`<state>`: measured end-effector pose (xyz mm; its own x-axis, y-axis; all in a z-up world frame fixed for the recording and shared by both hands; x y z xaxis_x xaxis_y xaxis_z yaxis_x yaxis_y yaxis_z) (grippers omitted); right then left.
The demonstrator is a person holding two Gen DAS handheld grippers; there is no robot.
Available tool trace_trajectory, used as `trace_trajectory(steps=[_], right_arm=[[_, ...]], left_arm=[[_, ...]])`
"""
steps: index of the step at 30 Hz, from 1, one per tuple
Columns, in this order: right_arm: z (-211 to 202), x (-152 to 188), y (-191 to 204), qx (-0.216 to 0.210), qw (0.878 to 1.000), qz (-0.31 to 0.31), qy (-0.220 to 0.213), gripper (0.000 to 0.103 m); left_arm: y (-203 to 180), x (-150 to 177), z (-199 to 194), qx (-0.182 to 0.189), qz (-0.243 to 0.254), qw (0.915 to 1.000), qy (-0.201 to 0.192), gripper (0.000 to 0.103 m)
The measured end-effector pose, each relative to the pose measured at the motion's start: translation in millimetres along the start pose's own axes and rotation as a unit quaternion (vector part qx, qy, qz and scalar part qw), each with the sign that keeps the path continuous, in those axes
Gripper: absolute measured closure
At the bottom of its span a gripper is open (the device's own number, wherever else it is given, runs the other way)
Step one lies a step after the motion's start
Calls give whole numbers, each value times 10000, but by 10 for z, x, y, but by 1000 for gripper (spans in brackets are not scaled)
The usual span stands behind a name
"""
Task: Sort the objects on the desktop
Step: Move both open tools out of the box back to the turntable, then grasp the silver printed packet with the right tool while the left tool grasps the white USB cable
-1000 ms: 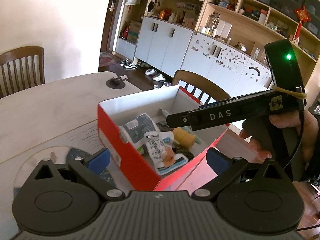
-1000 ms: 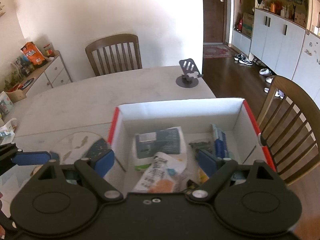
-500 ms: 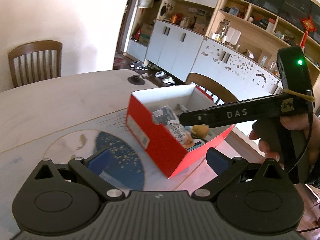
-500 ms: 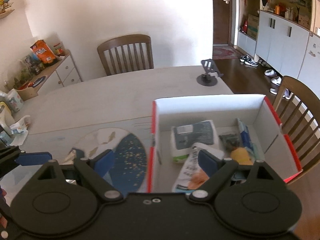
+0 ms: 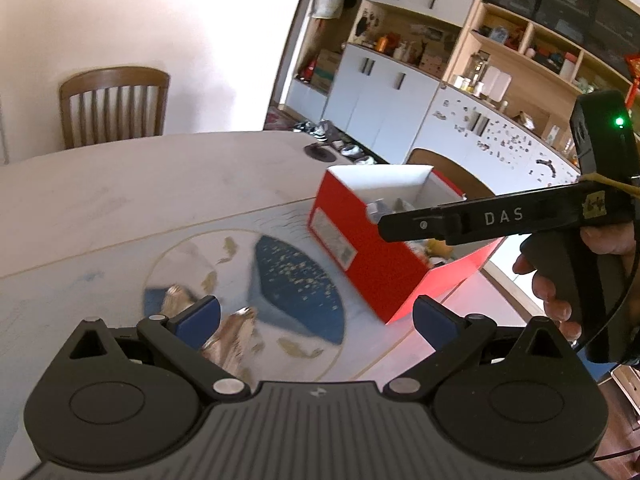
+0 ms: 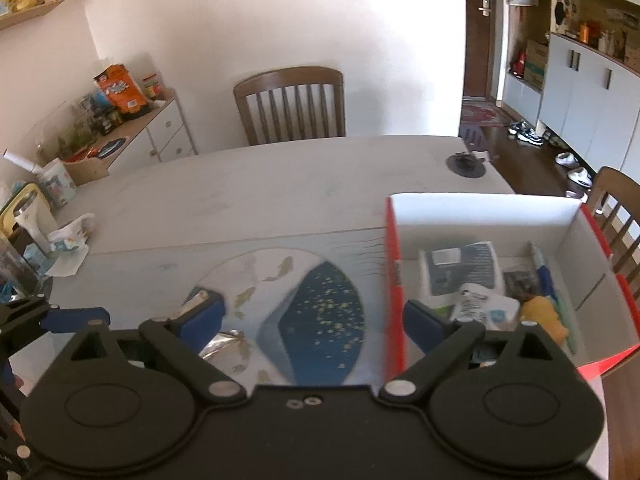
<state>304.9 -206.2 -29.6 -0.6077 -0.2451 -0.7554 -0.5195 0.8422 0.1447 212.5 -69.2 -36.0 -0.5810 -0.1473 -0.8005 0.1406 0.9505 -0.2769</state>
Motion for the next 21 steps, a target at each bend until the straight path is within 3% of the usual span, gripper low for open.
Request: trace_trajectory(steps=[12,21], right_arm=[[182,107,407,-151,9996,-199,139,6],[358,191,652,-260,9986,-365,289,6]], left_arm=[[411,243,-233,-309,-241,9992,-24,0],[653,502,-274,-434,-372,9982,180,0]])
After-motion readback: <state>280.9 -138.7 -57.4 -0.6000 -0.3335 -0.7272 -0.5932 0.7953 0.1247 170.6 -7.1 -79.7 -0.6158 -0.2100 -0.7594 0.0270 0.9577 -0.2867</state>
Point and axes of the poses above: each gripper's, at about its wrist camera, not at the fingertips, and z roughly the way its jaws point, y to its left, x to its underside, the point moved 6 cm from there along z, roughly the way its jaws point, and after that the axes turned 6 degrees about -y, right-handed, at the moved point
